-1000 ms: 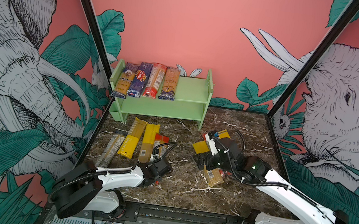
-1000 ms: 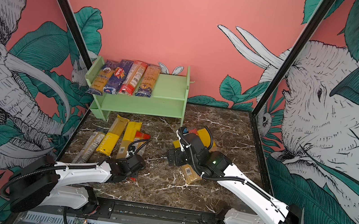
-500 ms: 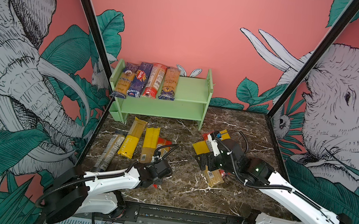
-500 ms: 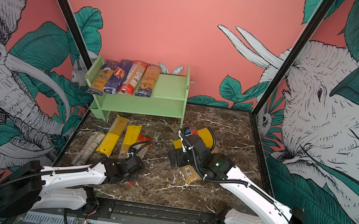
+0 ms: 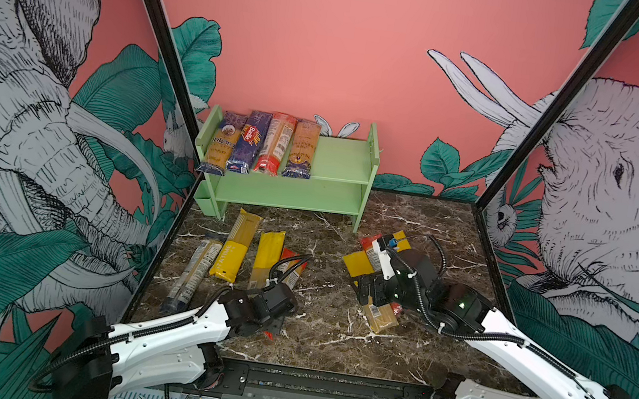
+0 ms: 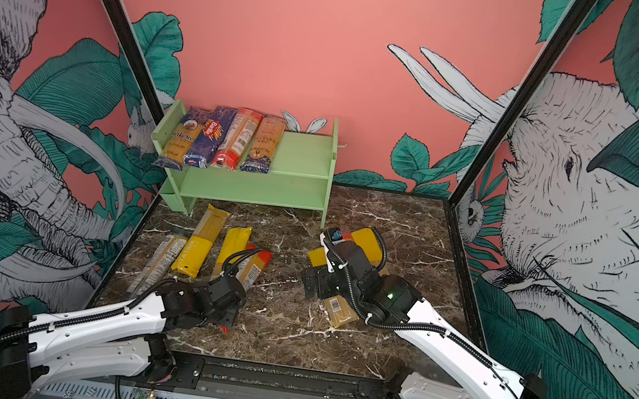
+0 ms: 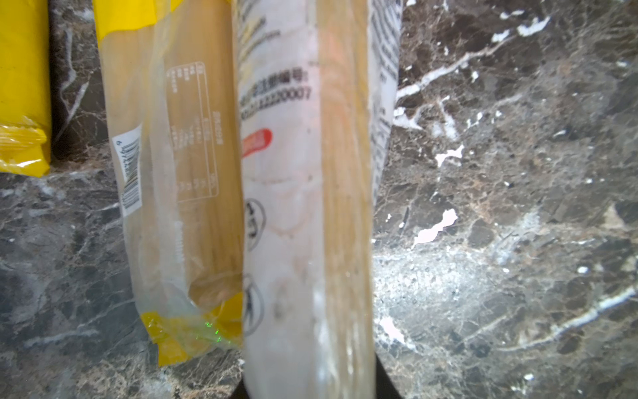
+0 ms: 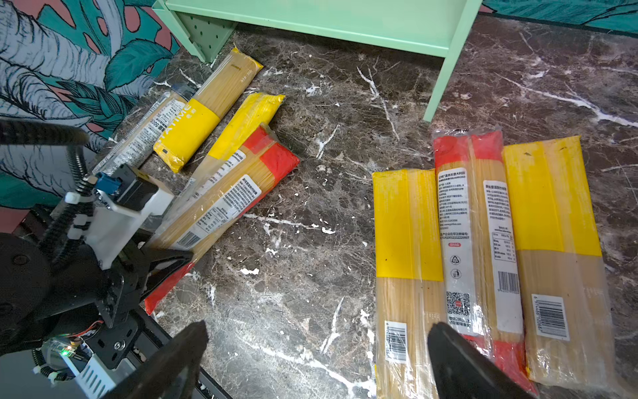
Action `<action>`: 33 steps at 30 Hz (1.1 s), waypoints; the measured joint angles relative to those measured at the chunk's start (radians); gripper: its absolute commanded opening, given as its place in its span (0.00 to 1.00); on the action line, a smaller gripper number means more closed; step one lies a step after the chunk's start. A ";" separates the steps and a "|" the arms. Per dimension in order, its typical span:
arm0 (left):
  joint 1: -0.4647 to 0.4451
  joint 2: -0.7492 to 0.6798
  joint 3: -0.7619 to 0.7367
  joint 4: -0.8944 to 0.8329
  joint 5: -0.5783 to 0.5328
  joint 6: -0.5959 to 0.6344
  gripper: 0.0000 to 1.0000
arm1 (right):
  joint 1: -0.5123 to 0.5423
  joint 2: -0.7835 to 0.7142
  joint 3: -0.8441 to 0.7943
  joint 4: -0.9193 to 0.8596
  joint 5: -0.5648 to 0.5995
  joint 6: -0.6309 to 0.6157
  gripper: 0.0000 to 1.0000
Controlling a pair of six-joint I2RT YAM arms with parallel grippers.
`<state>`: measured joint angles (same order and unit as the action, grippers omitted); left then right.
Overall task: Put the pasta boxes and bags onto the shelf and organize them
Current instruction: 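Close the left gripper on the red-ended white-label spaghetti pack, then lift the red-ended pack upright and carry it to the shelf top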
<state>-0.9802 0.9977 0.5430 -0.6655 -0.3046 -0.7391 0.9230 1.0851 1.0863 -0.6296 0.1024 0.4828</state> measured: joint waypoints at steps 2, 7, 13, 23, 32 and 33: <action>0.000 0.041 0.012 0.011 0.005 0.014 0.32 | 0.000 -0.003 0.000 -0.002 0.001 0.000 0.99; 0.000 0.241 0.127 0.112 0.010 0.050 0.33 | 0.000 -0.005 -0.001 -0.012 0.005 0.000 0.99; 0.000 0.422 0.211 0.254 0.031 0.083 0.27 | 0.000 -0.055 -0.008 -0.043 0.029 0.002 0.99; 0.000 0.468 0.240 0.283 0.045 0.116 0.00 | 0.000 -0.087 -0.023 -0.067 0.068 0.003 0.99; 0.000 0.373 0.212 0.245 0.059 0.164 0.00 | 0.000 -0.070 -0.023 -0.067 0.075 0.003 0.99; 0.000 0.345 0.206 0.230 0.058 0.170 0.00 | 0.000 -0.068 -0.023 -0.067 0.076 0.003 0.99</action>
<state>-0.9806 1.3426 0.7490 -0.4351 -0.2470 -0.5690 0.9230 1.0172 1.0637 -0.6964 0.1780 0.4858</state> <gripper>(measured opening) 0.223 0.988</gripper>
